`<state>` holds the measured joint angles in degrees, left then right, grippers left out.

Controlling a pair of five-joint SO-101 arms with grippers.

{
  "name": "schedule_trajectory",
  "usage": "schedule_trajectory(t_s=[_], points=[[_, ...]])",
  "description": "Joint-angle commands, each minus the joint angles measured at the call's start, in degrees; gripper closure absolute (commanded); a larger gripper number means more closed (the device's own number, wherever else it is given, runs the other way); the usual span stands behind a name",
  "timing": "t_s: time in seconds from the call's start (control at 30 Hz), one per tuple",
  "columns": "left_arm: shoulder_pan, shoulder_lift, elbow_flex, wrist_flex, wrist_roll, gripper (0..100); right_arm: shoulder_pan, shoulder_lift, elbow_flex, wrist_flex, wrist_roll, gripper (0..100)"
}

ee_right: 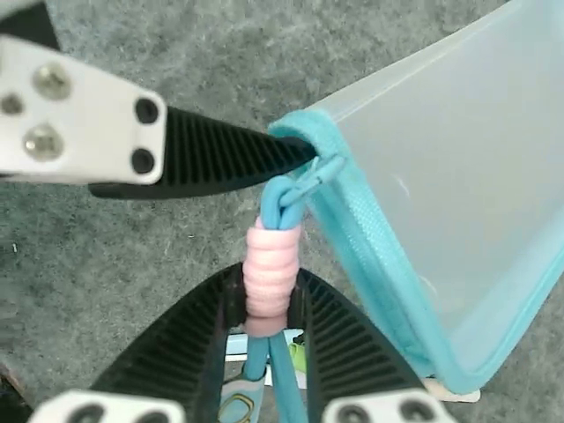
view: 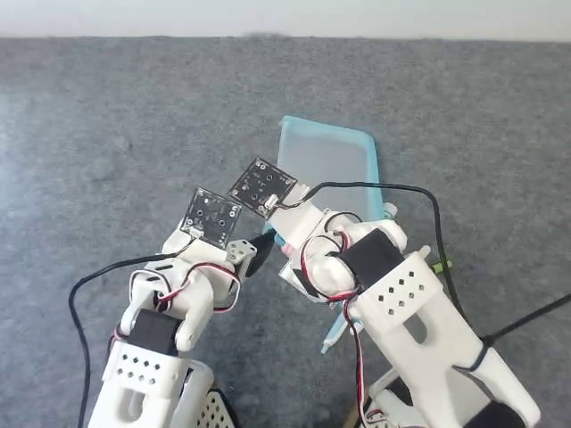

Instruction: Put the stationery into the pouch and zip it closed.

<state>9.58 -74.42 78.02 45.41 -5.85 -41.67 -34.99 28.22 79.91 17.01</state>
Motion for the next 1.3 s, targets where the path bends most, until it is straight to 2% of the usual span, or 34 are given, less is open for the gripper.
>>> schedule_trajectory(t_s=[0.0, 0.17, 0.47, 0.57, 0.77, 0.93, 1.1, 1.27], points=[[-0.5, 0.8, -0.3, -1.8, -0.4, 72, -0.6, -6.3, -3.9, 1.8, 0.8, 99.1], [-0.5, 0.8, 0.8, -2.7, -0.4, 72, -0.7, -11.7, -3.9, 4.0, 0.9, 99.1], [-0.4, 0.8, 1.3, -3.9, -0.2, 73, -0.9, -12.5, -3.7, 5.9, 0.9, 99.1], [0.0, 0.8, 2.3, -5.0, -0.2, 79, -0.9, -12.4, -3.5, 5.9, 1.0, 99.1], [-0.4, 0.4, 3.0, -6.6, 0.0, 99, -0.6, -12.6, -1.5, 5.5, 2.6, 99.1], [-0.6, 0.4, 3.0, -6.5, 0.0, 99, -0.1, -12.9, 1.8, 5.3, 4.2, 99.1], [-4.8, 0.4, 2.8, -6.4, 0.1, 99, 8.0, -12.7, 4.4, 3.1, 4.8, 99.1], [-7.7, 0.4, 2.7, -6.5, 0.1, 99, 16.0, -12.4, 8.2, -1.2, 8.8, 99.1]])
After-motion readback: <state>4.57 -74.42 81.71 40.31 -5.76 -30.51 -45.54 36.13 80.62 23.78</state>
